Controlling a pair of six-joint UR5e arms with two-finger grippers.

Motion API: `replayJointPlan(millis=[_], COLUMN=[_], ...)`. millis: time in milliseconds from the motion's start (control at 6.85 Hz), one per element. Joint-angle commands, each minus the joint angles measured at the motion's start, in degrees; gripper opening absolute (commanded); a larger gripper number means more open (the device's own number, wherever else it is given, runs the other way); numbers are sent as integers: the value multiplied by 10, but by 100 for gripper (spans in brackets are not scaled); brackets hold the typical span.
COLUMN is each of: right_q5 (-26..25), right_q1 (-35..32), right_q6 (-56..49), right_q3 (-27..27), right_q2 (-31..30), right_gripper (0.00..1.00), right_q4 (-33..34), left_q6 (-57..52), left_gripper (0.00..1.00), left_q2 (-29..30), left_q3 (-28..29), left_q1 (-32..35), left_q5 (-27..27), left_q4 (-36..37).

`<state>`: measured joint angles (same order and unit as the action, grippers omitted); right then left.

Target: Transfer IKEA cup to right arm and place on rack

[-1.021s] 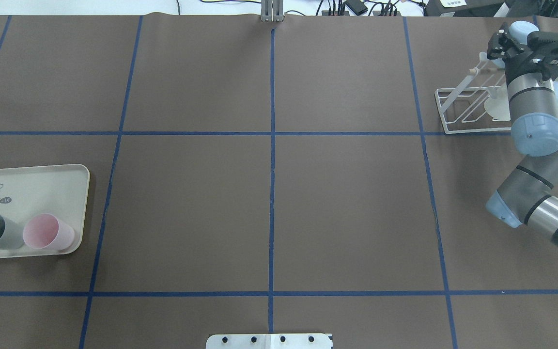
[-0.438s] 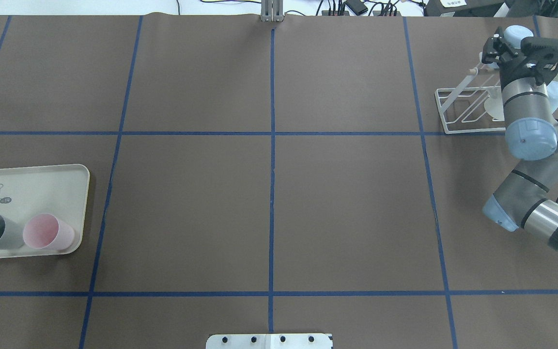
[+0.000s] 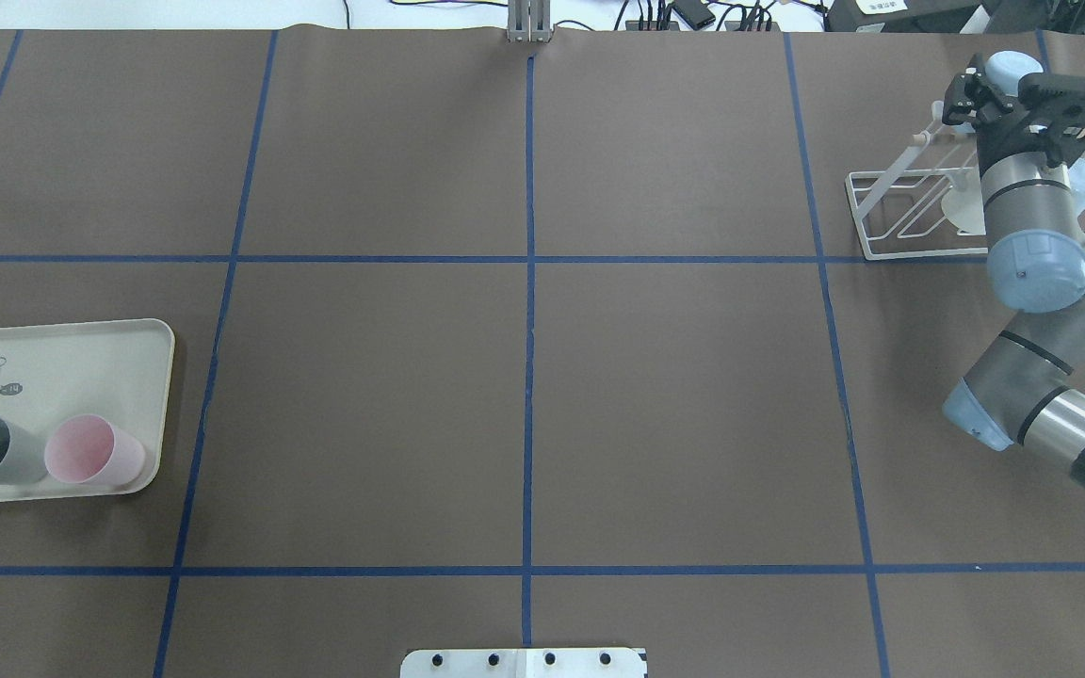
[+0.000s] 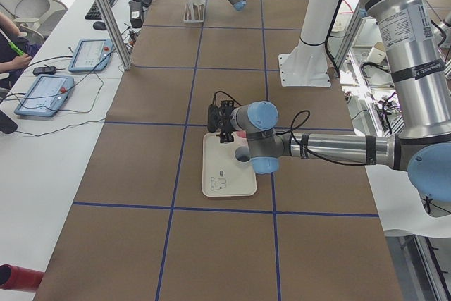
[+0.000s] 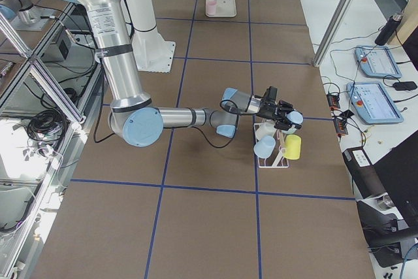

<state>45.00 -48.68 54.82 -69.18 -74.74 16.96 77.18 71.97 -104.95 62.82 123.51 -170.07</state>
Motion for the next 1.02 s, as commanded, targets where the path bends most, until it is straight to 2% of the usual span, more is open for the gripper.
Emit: replayJointPlan(millis=[0, 875], right_q5=[1, 3], right_q1=[-5, -21], right_q6=[0, -9], right_q3=[4, 4], right_q2=[1, 1], right_gripper=[0, 0], right_q4=[1, 3], left_q6=[8, 9], left_gripper=[99, 99], left_q2=[0, 4], left_q3=[-4, -4], left_q1=[-1, -1], left_q5=[1, 1], left_q4=[-2, -2])
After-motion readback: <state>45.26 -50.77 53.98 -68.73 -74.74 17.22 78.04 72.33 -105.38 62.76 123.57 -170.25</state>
